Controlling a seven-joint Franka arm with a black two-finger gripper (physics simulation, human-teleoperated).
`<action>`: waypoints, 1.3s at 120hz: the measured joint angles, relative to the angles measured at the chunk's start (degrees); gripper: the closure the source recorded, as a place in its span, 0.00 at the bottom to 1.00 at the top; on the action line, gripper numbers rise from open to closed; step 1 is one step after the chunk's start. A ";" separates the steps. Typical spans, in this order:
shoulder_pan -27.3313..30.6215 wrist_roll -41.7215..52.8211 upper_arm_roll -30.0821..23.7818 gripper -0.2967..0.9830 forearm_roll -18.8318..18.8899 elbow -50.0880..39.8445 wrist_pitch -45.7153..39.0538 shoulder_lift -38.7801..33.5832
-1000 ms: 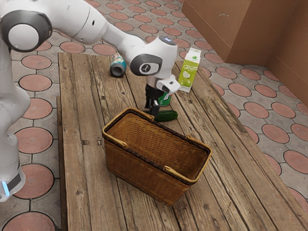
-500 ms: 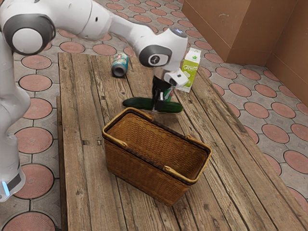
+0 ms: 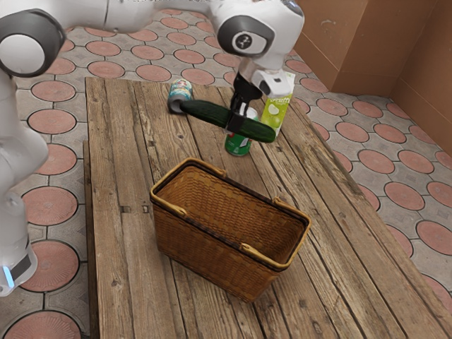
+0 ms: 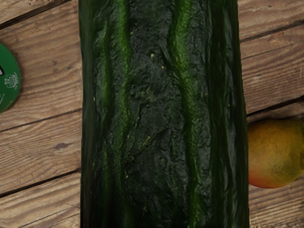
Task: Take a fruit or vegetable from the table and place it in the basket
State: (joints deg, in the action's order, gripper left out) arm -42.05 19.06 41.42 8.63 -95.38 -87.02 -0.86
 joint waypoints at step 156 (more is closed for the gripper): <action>-19.94 -3.35 -0.36 0.63 -1.05 3.21 7.27 0.17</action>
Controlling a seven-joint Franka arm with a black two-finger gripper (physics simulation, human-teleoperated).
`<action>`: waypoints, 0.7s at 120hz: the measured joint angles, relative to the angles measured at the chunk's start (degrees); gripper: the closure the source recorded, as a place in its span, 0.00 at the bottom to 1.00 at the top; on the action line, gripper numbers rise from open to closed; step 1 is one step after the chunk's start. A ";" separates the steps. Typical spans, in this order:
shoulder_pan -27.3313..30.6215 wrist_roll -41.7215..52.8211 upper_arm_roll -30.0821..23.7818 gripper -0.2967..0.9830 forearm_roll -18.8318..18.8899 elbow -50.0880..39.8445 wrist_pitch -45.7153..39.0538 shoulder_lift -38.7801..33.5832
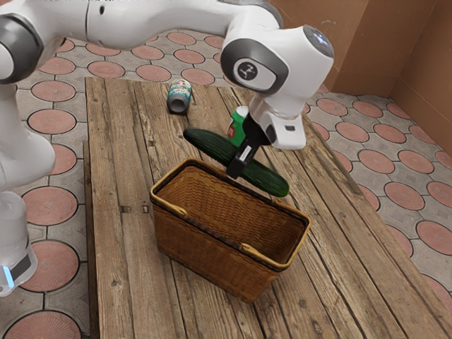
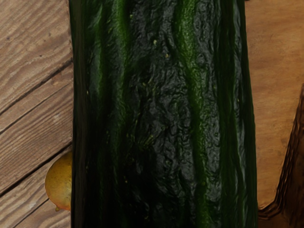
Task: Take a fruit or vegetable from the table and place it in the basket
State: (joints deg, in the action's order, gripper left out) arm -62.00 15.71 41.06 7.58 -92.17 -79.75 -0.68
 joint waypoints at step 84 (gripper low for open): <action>-7.46 -3.17 3.95 0.31 -1.97 -5.99 -10.52 -0.52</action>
State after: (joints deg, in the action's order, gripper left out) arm -69.46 12.54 45.01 5.61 -98.16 -90.27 -1.20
